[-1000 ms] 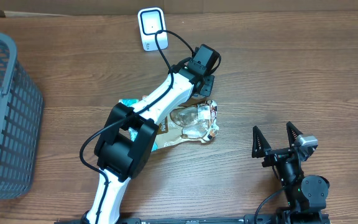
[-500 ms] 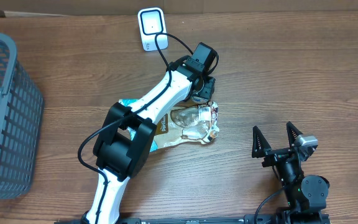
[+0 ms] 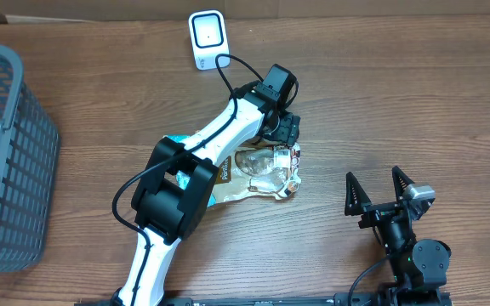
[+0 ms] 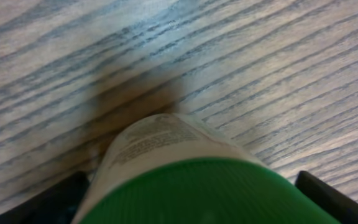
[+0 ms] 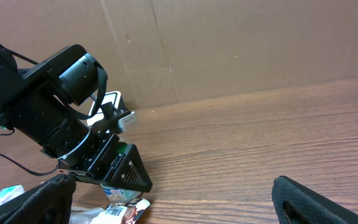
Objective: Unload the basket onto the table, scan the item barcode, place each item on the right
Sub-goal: 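Lower the green-capped jar onto the table behind the snack bag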
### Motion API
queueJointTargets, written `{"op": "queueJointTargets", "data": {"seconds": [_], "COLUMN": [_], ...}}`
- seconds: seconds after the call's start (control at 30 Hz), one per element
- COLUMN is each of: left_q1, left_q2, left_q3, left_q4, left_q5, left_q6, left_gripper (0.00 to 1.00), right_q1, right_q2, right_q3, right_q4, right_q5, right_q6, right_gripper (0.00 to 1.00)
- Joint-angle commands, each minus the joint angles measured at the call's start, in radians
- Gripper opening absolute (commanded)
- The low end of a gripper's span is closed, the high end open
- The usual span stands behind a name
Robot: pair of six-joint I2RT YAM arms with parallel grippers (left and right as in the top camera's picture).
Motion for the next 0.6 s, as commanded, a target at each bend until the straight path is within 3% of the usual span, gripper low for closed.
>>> {"op": "queueJointTargets", "data": {"seconds": [0.0, 0.07, 0.33, 0.57], "left_q1": [0.012, 0.015, 0.03, 0.099], "left_q2": [-0.007, -0.027, -0.179, -0.322], "left_q3": [0.01, 0.022, 0.038, 0.038], "left_q4": [-0.029, -0.034, -0.041, -0.14], "left_q5": [0.016, 0.015, -0.019, -0.018], "left_q6": [0.005, 0.022, 0.077, 0.081], "left_gripper": [0.96, 1.0, 1.0, 1.0], "right_q1": [0.001, 0.001, 0.001, 0.001], "right_q2": [-0.001, -0.001, -0.001, -0.001], "right_q3": [-0.01, -0.01, -0.01, -0.01], "right_q4": [0.003, 0.003, 0.003, 0.003], "right_q5": [0.009, 0.009, 0.01, 0.01], "right_q6": [0.011, 0.011, 0.011, 0.01], "right_gripper": [1.0, 1.0, 1.0, 1.0]}}
